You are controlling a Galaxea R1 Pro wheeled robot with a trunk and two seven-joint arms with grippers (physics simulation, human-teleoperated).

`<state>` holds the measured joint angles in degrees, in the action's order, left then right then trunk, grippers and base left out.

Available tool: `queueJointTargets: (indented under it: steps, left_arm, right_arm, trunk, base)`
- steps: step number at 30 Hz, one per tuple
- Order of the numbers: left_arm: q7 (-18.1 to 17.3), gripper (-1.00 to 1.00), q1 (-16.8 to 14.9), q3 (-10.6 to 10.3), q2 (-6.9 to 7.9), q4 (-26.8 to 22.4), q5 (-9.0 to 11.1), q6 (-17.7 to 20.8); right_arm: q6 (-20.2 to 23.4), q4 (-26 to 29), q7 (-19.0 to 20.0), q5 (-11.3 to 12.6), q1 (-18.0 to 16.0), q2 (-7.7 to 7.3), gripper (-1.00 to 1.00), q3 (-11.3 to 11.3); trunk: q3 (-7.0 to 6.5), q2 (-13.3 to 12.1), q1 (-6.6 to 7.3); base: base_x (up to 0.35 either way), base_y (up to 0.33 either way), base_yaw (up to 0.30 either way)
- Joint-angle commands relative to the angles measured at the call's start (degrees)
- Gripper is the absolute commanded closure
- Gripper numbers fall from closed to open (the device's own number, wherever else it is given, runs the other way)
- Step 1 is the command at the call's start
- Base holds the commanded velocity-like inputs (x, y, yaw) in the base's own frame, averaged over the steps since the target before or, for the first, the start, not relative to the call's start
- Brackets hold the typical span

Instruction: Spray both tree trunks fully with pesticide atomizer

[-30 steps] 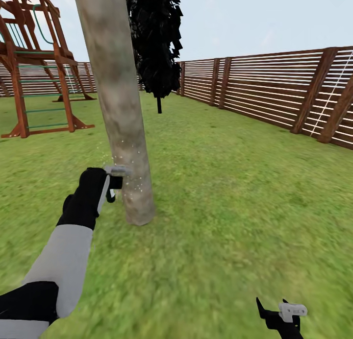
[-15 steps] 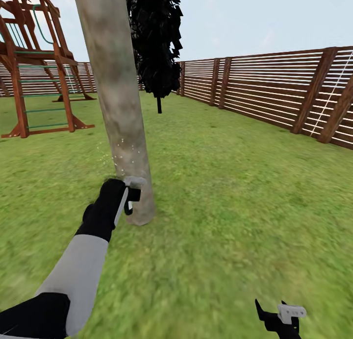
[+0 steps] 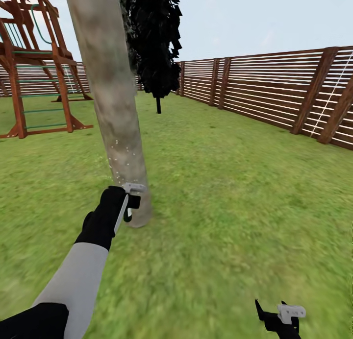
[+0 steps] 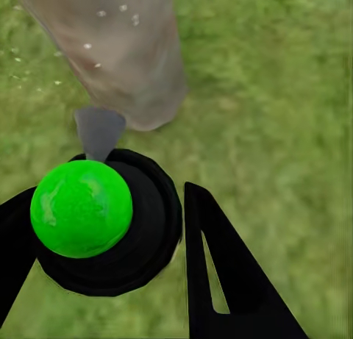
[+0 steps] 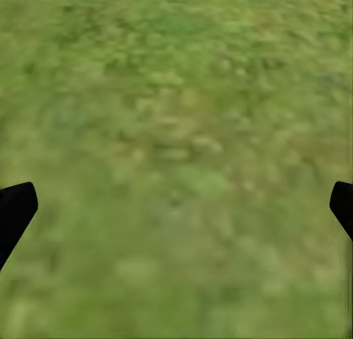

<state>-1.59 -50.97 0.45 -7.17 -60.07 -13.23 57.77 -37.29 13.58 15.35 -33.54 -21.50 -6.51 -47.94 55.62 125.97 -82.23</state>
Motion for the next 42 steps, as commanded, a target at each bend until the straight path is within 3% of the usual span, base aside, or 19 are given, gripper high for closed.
queueJointTargets:
  steps: [1, 17, 20, 24, 42]
  left_arm:
    - [-0.1, 1.0, 0.0, 0.1, -0.03, -0.1, -0.3, 0.2]
    - [0.1, 1.0, 0.2, 0.6, -0.03, -0.2, -0.3, 0.2]
    - [0.1, 1.0, 0.4, 3.6, -0.03, -0.2, -0.2, 0.0]
    - [0.1, 1.0, 0.4, 4.0, -0.13, -0.2, -0.1, -0.3]
    - [0.3, 1.0, -0.6, 3.3, -0.34, -2.6, -0.7, 0.2]
  right_arm:
    - [-0.2, -0.1, 0.5, -0.1, -0.1, 0.0, -1.0, -0.5]
    - [-0.2, -0.1, 0.5, -0.1, -0.1, 0.0, -1.0, -0.5]
    - [-0.2, -0.1, 0.5, -0.1, -0.1, 0.0, -1.0, -0.5]
    - [-0.2, -0.1, 0.5, -0.1, -0.1, 0.0, -1.0, -0.5]
    - [-0.2, -0.1, 0.5, -0.1, -0.1, 0.0, -1.0, -0.5]
  trunk:
    - [0.05, 0.0, 0.0]
    - [-0.3, 0.0, 0.0]
    - [-0.32, 0.0, 0.0]
    - [-0.32, 0.0, 0.0]
    - [-0.81, 0.0, 0.0]
  base:
    - [0.061, -0.254, 0.012]
    - [0.044, -0.262, 0.215]
    - [0.273, -0.205, 0.021]
    - [0.052, -0.035, 0.0]
    - [-0.064, -0.149, 0.09]
